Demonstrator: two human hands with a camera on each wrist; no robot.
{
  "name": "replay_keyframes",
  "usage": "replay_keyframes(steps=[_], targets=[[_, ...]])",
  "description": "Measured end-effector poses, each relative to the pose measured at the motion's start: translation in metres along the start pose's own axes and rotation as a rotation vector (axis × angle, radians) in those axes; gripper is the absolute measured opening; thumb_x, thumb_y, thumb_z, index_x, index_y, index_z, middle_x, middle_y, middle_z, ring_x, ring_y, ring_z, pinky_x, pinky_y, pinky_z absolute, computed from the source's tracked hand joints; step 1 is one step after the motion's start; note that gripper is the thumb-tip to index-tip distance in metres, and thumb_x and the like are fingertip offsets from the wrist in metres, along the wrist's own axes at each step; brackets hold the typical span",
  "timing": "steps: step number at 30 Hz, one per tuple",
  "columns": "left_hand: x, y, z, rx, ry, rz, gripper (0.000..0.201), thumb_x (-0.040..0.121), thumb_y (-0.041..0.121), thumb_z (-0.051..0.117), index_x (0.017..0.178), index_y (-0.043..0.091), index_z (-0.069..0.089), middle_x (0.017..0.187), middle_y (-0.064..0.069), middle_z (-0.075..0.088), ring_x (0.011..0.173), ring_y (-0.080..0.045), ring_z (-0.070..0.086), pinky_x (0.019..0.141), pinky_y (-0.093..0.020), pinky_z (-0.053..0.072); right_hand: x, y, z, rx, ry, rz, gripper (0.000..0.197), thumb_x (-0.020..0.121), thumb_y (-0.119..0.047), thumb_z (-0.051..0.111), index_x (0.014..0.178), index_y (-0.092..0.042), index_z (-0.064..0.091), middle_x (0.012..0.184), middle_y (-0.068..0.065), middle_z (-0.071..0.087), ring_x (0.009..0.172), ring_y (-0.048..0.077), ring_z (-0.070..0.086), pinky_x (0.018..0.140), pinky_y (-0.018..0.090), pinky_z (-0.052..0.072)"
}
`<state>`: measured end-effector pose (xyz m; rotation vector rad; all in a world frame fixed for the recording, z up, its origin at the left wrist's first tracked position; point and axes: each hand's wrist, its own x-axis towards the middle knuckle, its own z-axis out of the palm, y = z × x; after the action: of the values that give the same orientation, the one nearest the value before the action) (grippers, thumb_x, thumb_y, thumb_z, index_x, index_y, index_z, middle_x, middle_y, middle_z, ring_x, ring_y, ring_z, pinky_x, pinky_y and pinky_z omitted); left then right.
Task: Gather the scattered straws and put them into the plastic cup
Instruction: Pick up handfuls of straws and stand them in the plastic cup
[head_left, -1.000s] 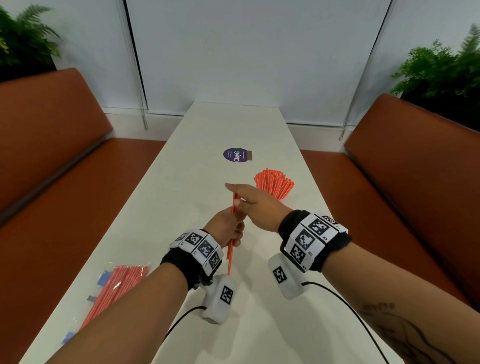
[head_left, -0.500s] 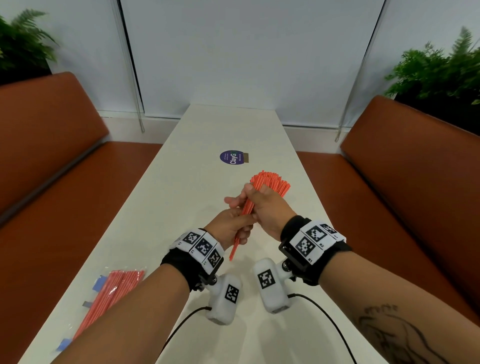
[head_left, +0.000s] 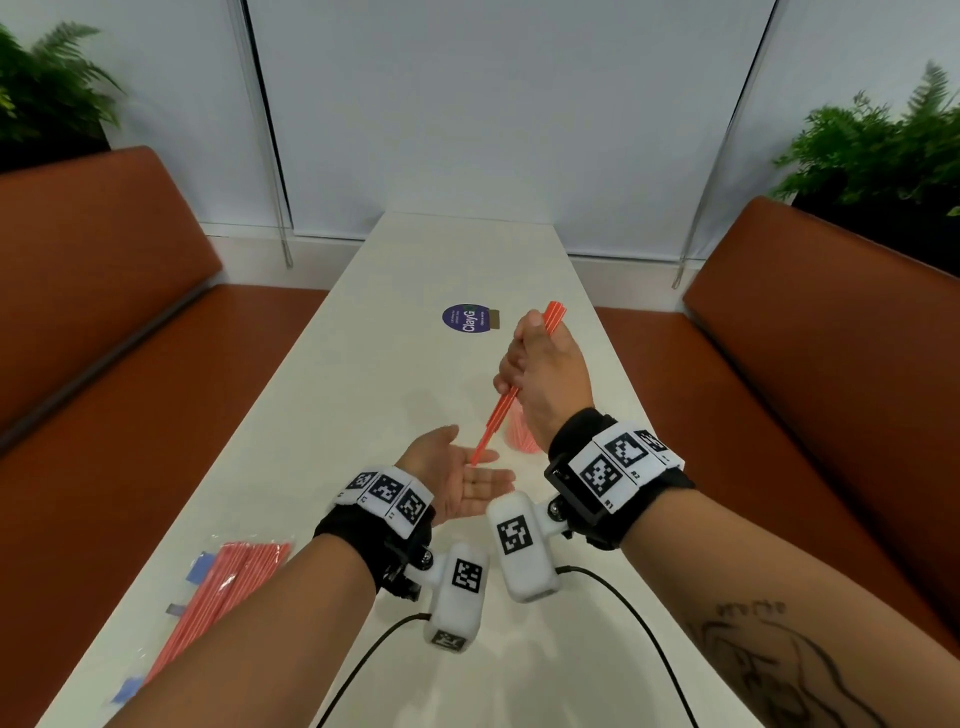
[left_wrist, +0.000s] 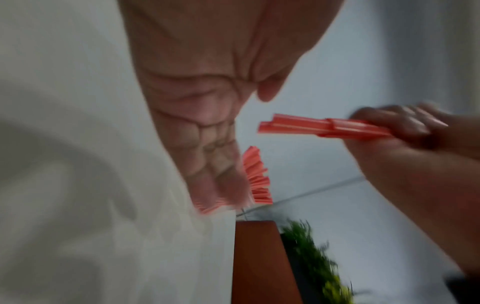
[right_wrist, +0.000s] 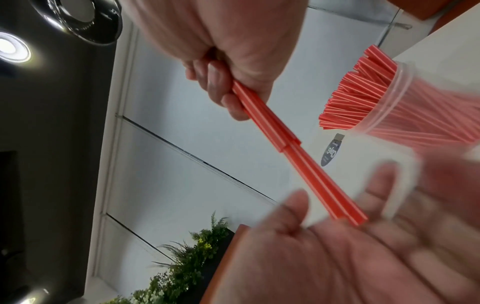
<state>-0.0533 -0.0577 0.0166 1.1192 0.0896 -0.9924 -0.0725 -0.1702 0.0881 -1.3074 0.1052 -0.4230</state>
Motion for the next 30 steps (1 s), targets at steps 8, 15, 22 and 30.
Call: replay_keyframes(steps=[8, 15, 22, 30], targets=[[0.003, 0.003, -0.004, -0.149, -0.033, 0.083, 0.067, 0.100, 0.041, 0.013, 0.099, -0.009, 0.057, 0.083, -0.026, 0.071, 0.075, -0.033, 0.072, 0.077, -0.040, 0.051, -0.021, 0.021, -0.007, -0.261, -0.149, -0.040, 0.023, 0.101, -0.023, 0.034, 0.081, -0.019, 0.043, 0.054, -0.005, 0.044, 0.056, 0.013, 0.047, 0.073, 0.036, 0.047], [0.004, -0.003, 0.002, 0.015, -0.035, 0.106, 0.048, 0.101, 0.039, 0.021, 0.106, 0.009, 0.058, 0.092, -0.016, 0.069, 0.072, -0.022, 0.073, 0.067, -0.031, 0.060, -0.029, 0.032, -0.011, -0.197, -0.208, 0.131, 0.012, 0.100, -0.025, 0.037, 0.101, -0.013, 0.039, 0.068, 0.002, 0.054, 0.063, 0.016, 0.056, 0.058, 0.028, 0.051], [0.004, 0.006, 0.004, 0.170, 0.034, 0.073, 0.035, 0.099, 0.028, 0.033, 0.095, 0.004, 0.058, 0.088, -0.016, 0.064, 0.065, -0.023, 0.071, 0.061, -0.030, 0.059, -0.012, 0.029, -0.034, -0.687, -0.325, -0.005, 0.026, 0.100, -0.028, 0.037, 0.082, -0.016, 0.052, 0.078, -0.004, 0.047, 0.065, 0.004, 0.046, 0.059, 0.011, 0.039], [0.049, 0.036, 0.010, 0.825, 0.402, 0.356, 0.033, 0.092, 0.011, 0.048, 0.125, 0.006, 0.048, 0.123, -0.016, 0.058, 0.096, -0.024, 0.054, 0.092, -0.038, 0.046, 0.059, 0.000, -0.070, -0.919, 0.047, -0.013, 0.024, 0.095, -0.027, 0.050, 0.104, -0.008, 0.061, 0.065, -0.007, 0.055, 0.058, 0.004, 0.053, 0.054, 0.015, 0.039]])
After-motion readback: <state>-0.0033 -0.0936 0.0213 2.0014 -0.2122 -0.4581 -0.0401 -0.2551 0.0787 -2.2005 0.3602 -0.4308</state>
